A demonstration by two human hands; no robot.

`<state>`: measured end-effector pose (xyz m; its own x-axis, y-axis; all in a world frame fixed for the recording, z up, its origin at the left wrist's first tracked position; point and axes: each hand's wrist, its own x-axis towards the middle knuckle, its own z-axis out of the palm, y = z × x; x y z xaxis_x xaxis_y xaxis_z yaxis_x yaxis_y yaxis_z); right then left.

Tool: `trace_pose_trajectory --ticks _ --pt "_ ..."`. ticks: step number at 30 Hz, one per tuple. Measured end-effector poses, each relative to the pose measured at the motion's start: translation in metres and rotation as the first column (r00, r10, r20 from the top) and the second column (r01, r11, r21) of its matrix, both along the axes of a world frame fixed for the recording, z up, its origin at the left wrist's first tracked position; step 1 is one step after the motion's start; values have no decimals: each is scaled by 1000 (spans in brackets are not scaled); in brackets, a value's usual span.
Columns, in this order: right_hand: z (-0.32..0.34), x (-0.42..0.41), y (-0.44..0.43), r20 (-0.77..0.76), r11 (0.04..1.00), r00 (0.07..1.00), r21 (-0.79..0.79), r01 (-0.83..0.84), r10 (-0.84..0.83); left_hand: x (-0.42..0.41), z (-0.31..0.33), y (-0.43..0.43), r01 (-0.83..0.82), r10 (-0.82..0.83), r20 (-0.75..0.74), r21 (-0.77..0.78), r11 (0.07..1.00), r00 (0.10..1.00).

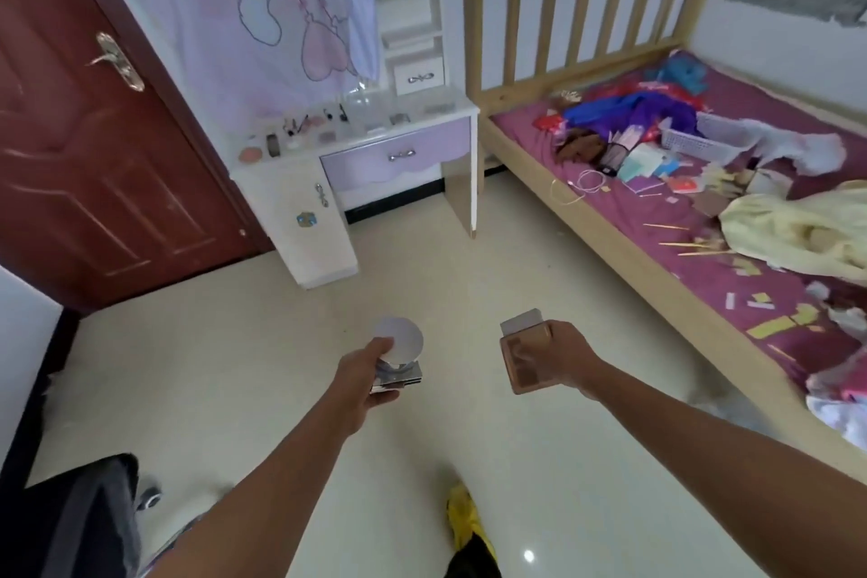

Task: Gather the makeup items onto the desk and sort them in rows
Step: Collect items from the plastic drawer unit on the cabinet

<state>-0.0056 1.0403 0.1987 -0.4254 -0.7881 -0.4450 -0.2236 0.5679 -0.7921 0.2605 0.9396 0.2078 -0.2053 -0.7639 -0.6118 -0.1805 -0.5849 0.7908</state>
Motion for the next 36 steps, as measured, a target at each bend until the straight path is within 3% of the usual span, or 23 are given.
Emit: trace_pose_trajectory --ticks 15,27,36 --pt "-5 -116 -363 50 999 998 -2 39 -39 -114 8 -349 -43 44 -16 37 998 999" --pt "-18 -228 -670 20 997 997 -12 -80 80 -209 8 -620 -194 194 -11 27 981 981" --pt "-40 -243 -840 -17 1000 1000 -4 -3 3 -229 -15 -776 -189 190 -6 84 978 982"
